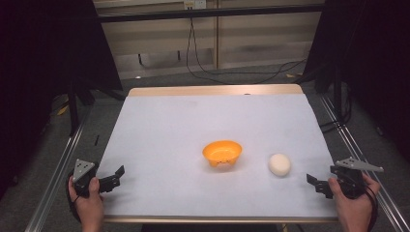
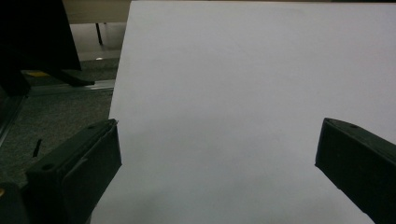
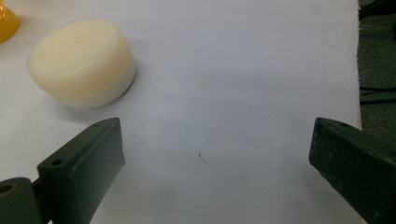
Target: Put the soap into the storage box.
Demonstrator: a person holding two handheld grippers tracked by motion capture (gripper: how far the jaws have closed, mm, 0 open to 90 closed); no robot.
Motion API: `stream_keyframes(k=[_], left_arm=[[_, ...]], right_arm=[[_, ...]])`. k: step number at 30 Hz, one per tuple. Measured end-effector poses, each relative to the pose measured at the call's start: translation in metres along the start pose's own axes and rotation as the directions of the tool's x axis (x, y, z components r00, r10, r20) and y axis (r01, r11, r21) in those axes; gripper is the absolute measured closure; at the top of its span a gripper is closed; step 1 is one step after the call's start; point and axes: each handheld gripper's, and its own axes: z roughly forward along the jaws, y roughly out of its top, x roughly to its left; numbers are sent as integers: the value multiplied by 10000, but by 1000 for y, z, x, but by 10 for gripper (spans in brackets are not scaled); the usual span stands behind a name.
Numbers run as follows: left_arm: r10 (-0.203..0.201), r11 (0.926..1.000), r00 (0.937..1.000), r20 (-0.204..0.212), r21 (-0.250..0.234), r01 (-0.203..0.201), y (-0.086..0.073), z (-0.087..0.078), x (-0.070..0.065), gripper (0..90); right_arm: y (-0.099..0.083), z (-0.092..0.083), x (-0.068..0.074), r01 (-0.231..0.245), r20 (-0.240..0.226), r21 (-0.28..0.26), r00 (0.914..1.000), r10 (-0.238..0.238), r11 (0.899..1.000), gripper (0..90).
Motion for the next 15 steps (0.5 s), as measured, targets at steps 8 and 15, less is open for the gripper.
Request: stream_keyframes(k=[8, 15], left_arm=[[119, 9999, 9999, -93, 23, -119, 0, 1, -2, 1], [178, 9998, 9998, -61, 38, -177, 0, 0, -1, 1]], right_arm=[[16, 2, 10, 351, 85, 1154, 9993, -363, 9927, 34], [28, 13, 25, 848, 3, 1793, 9963, -863, 9801, 18]])
